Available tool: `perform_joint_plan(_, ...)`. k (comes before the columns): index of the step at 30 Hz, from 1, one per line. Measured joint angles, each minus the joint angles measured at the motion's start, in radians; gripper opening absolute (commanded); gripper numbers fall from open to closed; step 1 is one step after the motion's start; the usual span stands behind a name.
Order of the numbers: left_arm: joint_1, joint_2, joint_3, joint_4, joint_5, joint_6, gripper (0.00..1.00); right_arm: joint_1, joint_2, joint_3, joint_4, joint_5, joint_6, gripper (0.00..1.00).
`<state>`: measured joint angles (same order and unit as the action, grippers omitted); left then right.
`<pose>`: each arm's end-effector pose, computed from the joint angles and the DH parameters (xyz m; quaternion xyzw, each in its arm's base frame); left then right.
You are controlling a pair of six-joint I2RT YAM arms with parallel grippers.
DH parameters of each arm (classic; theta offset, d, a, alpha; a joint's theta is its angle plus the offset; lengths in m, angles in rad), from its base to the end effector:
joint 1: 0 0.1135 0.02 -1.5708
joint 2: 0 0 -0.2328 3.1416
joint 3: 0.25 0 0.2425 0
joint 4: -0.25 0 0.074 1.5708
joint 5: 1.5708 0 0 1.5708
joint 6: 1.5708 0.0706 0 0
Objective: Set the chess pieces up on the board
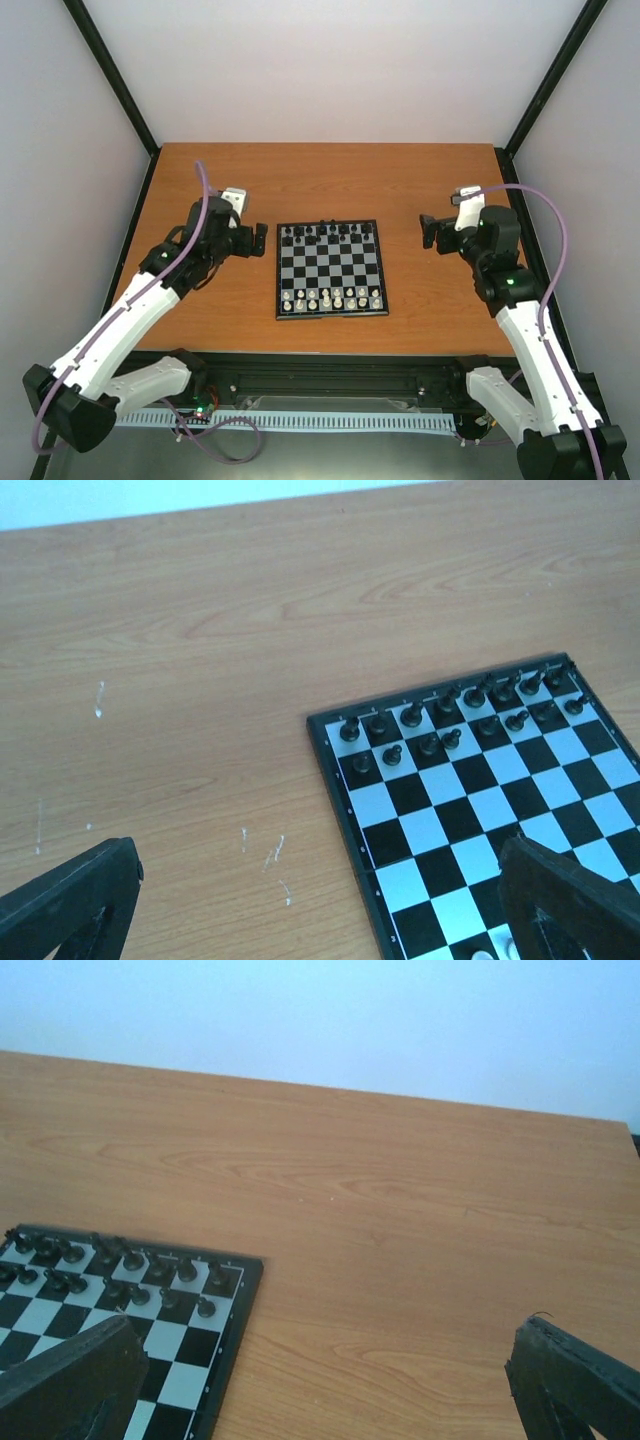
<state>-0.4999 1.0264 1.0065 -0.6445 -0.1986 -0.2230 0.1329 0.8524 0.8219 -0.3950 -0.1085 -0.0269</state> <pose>0.2246 -0.1068 0.2797 0.0805 0.8921 -0.0707 0.4391 0.2317 0.0387 0.2821 -0.0963 0.8342 0.0742 0.5379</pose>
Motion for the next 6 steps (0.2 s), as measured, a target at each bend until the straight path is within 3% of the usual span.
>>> perform_joint_plan(6, 0.000, -0.047, -0.003, 0.021, -0.025, 0.010, 1.00, 0.000, -0.031, -0.006, 0.033, -0.020, 0.011, 1.00)
